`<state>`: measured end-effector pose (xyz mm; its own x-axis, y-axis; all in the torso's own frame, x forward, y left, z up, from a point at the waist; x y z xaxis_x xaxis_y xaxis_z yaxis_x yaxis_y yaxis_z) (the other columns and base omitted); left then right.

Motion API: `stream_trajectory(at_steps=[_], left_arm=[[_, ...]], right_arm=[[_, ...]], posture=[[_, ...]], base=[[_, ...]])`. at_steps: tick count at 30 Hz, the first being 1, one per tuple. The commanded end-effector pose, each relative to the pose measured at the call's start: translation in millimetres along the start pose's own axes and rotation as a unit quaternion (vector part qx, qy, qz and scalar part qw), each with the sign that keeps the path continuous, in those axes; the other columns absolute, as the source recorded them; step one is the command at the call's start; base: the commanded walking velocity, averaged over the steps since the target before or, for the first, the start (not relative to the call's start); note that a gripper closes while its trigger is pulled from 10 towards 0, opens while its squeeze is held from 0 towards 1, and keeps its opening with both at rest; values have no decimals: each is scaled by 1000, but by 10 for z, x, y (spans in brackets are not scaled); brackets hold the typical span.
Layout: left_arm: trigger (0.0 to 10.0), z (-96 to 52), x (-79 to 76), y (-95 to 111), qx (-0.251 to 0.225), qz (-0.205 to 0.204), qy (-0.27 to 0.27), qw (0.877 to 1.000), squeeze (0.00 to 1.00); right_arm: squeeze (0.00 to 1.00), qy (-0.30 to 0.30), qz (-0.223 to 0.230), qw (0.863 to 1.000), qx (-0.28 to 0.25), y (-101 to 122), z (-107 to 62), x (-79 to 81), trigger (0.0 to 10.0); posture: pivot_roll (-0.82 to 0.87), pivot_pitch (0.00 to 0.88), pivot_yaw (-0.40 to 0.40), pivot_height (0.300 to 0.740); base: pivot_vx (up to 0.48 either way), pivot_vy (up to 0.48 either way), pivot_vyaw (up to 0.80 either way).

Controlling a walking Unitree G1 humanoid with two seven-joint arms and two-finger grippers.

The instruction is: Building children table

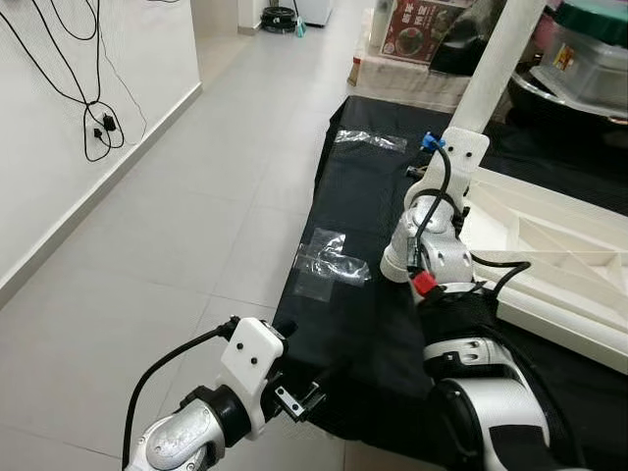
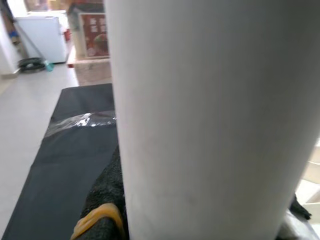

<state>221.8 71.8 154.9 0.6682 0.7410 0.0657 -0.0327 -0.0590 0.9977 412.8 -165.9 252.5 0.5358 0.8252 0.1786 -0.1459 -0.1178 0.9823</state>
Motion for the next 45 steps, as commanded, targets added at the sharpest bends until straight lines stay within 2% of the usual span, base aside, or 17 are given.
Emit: stream_trajectory(at_steps=[1, 8, 10, 12, 14, 21, 26, 30, 33, 35, 36, 37, 38, 39, 40, 42, 45], left_arm=[[10000, 0, -4, -43, 6, -1, -4, 1000, 0], [10000, 3, 8, -40, 6, 1, -4, 1000, 0], [10000, 3, 23, -42, 8, 5, -4, 1000, 0], [10000, 3, 23, -42, 8, 5, -4, 1000, 0], [10000, 2, 39, -43, 9, 8, -3, 1000, 0], [10000, 11, 48, -42, 8, 10, -4, 1000, 0], [10000, 19, 44, -37, 6, 10, -5, 1000, 0], [10000, 24, 42, -30, 6, 12, -6, 1000, 0], [10000, 24, 42, -30, 6, 12, -6, 1000, 0], [10000, 28, 59, -25, 5, 14, -4, 1000, 0], [10000, 28, 59, -25, 5, 14, -4, 1000, 0], [10000, 30, 64, -21, 5, 16, -4, 1000, 0], [10000, 30, 64, -21, 5, 16, -4, 1000, 0], [10000, 32, 68, -17, 4, 17, -4, 1000, 0], [10000, 32, 68, -17, 4, 17, -4, 1000, 0], [10000, 34, 70, -16, 4, 17, -5, 1000, 0], [10000, 36, 67, -17, 4, 18, -6, 1000, 0]], right_arm=[[0, -84, -34, 994, 69, -444, 14, -329, 10000], [0, -128, -41, 989, 55, -435, -20, -386, 10000], [0, -176, -47, 982, 44, -425, -52, -435, 10000], [0, -176, -47, 982, 44, -425, -52, -435, 10000], [0, -246, -56, 967, 31, -379, -97, -524, 10000], [0, -313, -52, 948, 35, -350, -171, -579, 10000], [0, -342, -45, 938, 34, -341, -162, -630, 10000], [0, -395, -30, 917, 33, -336, -172, -735, 10000], [0, -395, -30, 917, 33, -336, -172, -735, 10000], [0, -437, -51, 898, 28, -300, -173, -833, 10000], [0, -437, -51, 898, 28, -300, -173, -833, 10000], [0, -463, -52, 884, 32, -281, -166, -909, 10000], [0, -463, -52, 884, 32, -281, -166, -909, 10000], [0, -480, -54, 875, 28, -250, -150, -973, 10000], [0, -480, -54, 875, 28, -250, -150, -973, 10000], [0, -514, -62, 855, 27, -188, -116, -1102, 10000], [0, -524, -61, 849, 20, -161, -89, -1170, 10000]], posture=[[100, 170, -86, 740], [100, 172, -83, 740], [102, 172, -83, 740], [102, 172, -83, 740], [101, 175, -83, 740], [101, 173, -83, 740], [105, 174, -82, 740], [107, 175, -79, 740], [107, 175, -79, 740], [113, 177, -81, 740], [113, 177, -81, 740], [116, 178, -81, 740], [116, 178, -81, 740], [116, 178, -81, 740], [116, 178, -81, 740], [116, 178, -81, 740], [114, 175, -81, 740]], base=[[0, 0, 0], [0, 0, 0], [0, 0, 0], [0, 0, 0], [0, 0, 0], [0, 0, 0], [0, 0, 0], [0, 0, 0], [0, 0, 0], [0, 0, 0], [0, 0, 0], [0, 0, 0], [0, 0, 0], [0, 0, 0], [0, 0, 0], [0, 0, 0], [0, 0, 0]])
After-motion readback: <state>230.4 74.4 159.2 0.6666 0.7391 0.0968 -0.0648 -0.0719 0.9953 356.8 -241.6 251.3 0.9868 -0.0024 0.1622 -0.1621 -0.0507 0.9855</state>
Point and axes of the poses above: a point about 5 cm out from each wrist's last joint towards the gripper, its own z axis pointing out of the wrist towards the gripper, its own y axis along the axis of the wrist's last joint, x = y × z, the point moved 3 cm from there along z, pointing out of the wrist towards the gripper, and after that the axes turned 2 degrees about z, right-handed, at the moved point
